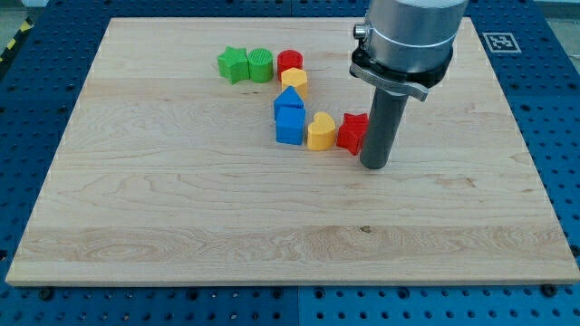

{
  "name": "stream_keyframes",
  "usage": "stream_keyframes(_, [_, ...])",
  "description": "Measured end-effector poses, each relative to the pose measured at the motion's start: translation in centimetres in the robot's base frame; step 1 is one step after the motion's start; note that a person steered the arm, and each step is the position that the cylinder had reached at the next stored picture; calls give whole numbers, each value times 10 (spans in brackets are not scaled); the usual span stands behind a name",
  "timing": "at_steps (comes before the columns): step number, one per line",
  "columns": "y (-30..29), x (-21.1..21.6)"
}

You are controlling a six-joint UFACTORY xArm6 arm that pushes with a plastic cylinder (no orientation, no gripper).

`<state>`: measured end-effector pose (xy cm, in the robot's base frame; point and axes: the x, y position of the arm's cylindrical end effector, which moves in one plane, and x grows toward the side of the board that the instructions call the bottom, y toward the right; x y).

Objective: Point at the blue cube

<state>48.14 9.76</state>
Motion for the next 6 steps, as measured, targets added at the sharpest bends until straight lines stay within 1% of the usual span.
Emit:
stream_keyframes(3, [2, 0])
stream_keyframes(4, [-1, 11])
stream_keyframes(5, [-12, 44])
stream_keyframes(6, [-46, 51])
